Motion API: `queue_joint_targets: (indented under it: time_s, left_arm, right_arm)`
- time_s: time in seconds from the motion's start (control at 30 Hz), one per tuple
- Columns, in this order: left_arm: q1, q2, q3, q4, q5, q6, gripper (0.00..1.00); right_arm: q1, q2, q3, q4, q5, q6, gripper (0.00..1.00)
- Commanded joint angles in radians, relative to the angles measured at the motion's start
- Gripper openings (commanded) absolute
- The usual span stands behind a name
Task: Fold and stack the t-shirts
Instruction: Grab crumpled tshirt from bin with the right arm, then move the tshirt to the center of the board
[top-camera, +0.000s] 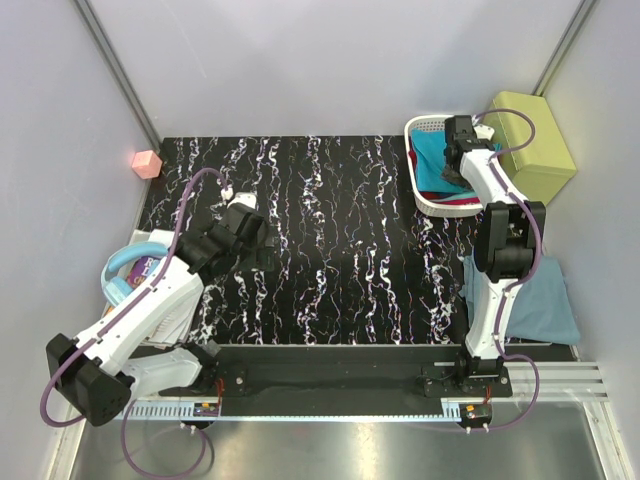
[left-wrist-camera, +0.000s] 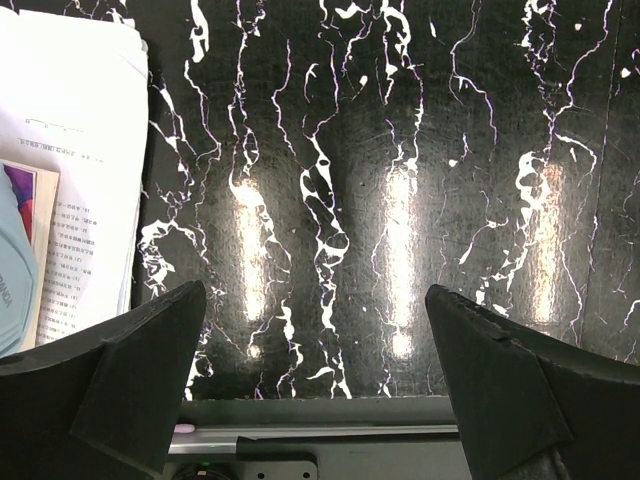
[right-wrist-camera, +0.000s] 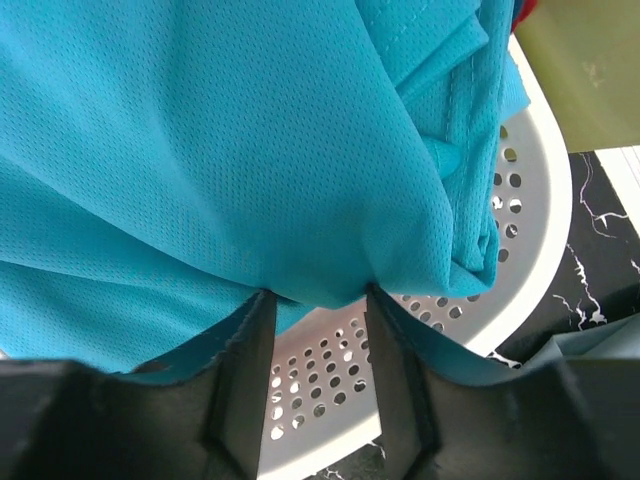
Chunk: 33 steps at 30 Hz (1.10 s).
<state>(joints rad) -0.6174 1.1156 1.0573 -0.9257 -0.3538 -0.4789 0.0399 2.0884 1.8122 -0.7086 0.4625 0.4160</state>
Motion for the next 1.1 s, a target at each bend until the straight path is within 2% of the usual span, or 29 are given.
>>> queue_joint_targets:
  time_s: [0.0,0.07,0.2,0.23,0.3,0.43,0.5,0.67,0.83,0.93,1.07]
  left_arm:
    - [-0.008,0.012,0.007,0.027,0.010,0.006,0.99]
    - [-0.013,0.020,0.012,0.027,0.010,0.006,0.99]
    - [-0.019,0.029,0.017,0.028,0.010,0.003,0.99]
    - [-0.021,0.030,0.018,0.028,0.010,0.003,0.99]
    - [-0.022,0.030,0.018,0.028,0.010,0.002,0.99]
    - [-0.027,0.018,0.020,0.028,0.004,0.000,0.99]
    - [-0.028,0.012,0.020,0.028,0.004,-0.001,0.99]
    - [-0.038,0.018,0.026,0.028,0.006,-0.010,0.99]
    - [-0.070,0.007,0.027,0.028,-0.001,-0.035,0.99]
    - [-0.088,-0.014,0.018,0.028,-0.011,-0.053,0.99]
    - [-0.096,-0.052,0.000,0.027,-0.028,-0.075,0.99]
  right_arm:
    - [-0.005,-0.004,0.052,-0.005,0.038,0.009,0.41]
    - [-0.005,-0.011,0.050,-0.006,0.041,0.009,0.35]
    - [-0.005,-0.040,0.032,-0.008,0.039,0.010,0.15]
    - [-0.003,-0.056,0.019,-0.005,0.041,0.013,0.07]
    - [-0.005,-0.073,0.006,-0.005,0.042,0.017,0.00]
    - [0.014,-0.172,-0.039,0.006,0.028,0.021,0.00]
    - [0.066,-0.218,-0.036,0.012,0.027,-0.003,0.00]
    - [0.230,-0.338,0.113,0.006,0.062,-0.069,0.00]
    - [0.371,-0.367,0.323,-0.094,-0.069,-0.049,0.00]
    - [0.443,-0.396,0.360,-0.107,-0.126,-0.046,0.00]
    - [0.590,-0.432,0.368,-0.106,-0.125,-0.049,0.00]
